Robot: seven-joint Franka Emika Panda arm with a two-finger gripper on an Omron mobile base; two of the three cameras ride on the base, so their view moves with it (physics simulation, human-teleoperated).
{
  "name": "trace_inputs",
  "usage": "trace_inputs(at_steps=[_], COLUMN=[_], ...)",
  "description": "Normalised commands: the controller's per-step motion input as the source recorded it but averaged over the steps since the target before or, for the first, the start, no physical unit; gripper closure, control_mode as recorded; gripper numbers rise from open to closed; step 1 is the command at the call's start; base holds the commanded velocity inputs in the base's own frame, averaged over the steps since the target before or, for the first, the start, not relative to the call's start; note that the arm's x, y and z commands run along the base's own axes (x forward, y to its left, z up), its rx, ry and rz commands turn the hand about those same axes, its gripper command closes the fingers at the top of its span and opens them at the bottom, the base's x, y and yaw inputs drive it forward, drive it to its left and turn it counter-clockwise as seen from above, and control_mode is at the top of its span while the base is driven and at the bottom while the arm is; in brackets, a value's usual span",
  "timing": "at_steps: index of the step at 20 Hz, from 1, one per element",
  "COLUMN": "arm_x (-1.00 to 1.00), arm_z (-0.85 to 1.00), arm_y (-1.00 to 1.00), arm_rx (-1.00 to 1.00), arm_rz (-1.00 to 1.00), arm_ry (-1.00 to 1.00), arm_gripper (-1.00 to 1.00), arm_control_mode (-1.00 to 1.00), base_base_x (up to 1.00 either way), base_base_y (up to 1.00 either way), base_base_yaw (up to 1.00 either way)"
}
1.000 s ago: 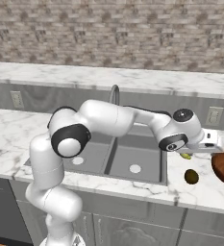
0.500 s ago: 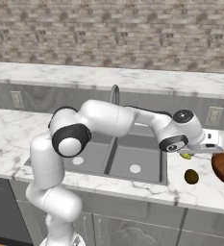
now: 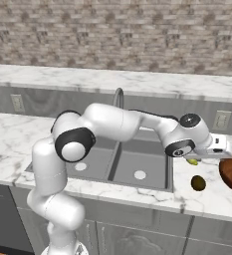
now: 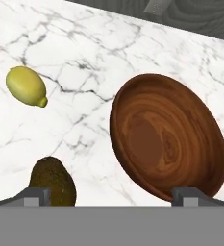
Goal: Remove the lemon and avocado from the sink. Then move the bowl and cup from the counter to the sink for washing.
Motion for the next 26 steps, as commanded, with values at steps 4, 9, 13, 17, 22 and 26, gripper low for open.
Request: trace_inputs(at_steps=[4,9,13,17,22,26], arm_x=[0.03,0.05,0.04,0.06,0.07,0.06], arm_z=[-0.03,-0.06,-0.07,-0.07,-0.09,-0.14], arm_y=[-0.01,-0.01,-0.05,-0.08,-0.04,-0.02], arm_rx=[0.00,0.00,0.00,0.00,0.00,0.00], arm_rz=[0.00,0.00,0.00,0.00,0.00,0.00], arm_ry=[0.01,0.05,0.04,0.01,0.04,0.03], arm_gripper=[-1.00,-1.00,-1.00,-1.00,-1.00,-1.00], arm_control_mode=[-1.00,-1.00,-1.00,-1.00,-1.00,-1.00], base_base_x=[0.00,0.00,0.00,0.00,0.00,0.00], base_base_y=[0.00,0.00,0.00,0.00,0.00,0.00], base_base_yaw=[0.00,0.00,0.00,0.00,0.00,0.00])
